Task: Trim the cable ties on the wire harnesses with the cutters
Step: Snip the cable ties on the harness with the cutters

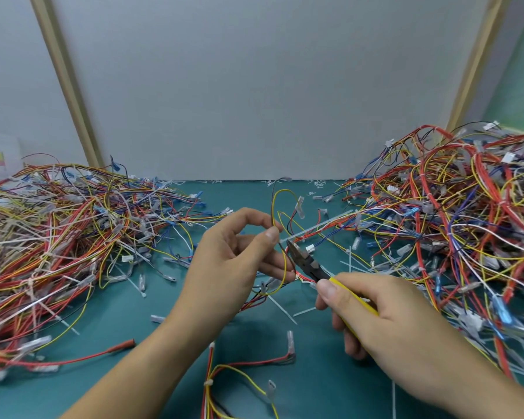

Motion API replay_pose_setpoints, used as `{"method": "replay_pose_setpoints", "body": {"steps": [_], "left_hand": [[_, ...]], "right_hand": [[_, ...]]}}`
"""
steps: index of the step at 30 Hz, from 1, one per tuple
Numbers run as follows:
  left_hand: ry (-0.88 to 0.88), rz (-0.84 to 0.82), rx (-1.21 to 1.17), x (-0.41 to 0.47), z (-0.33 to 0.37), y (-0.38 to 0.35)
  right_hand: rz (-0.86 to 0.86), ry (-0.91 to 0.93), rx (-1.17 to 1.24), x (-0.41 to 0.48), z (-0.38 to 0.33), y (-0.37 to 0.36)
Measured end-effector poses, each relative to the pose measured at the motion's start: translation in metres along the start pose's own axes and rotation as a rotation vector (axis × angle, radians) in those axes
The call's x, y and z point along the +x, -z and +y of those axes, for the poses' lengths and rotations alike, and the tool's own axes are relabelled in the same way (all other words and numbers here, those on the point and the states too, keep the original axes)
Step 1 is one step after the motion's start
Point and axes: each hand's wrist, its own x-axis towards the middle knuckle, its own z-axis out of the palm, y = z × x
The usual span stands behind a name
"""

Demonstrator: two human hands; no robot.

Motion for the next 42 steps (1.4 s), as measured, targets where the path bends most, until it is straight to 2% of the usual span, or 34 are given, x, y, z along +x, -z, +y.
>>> {"method": "replay_pose_setpoints", "body": {"steps": [42], "left_hand": [[0.003, -0.051, 0.047, -0.0019, -0.0026, 0.0001]], "right_hand": [[-0.024, -0.037, 0.037, 0.001, 0.0004, -0.0012]]}}
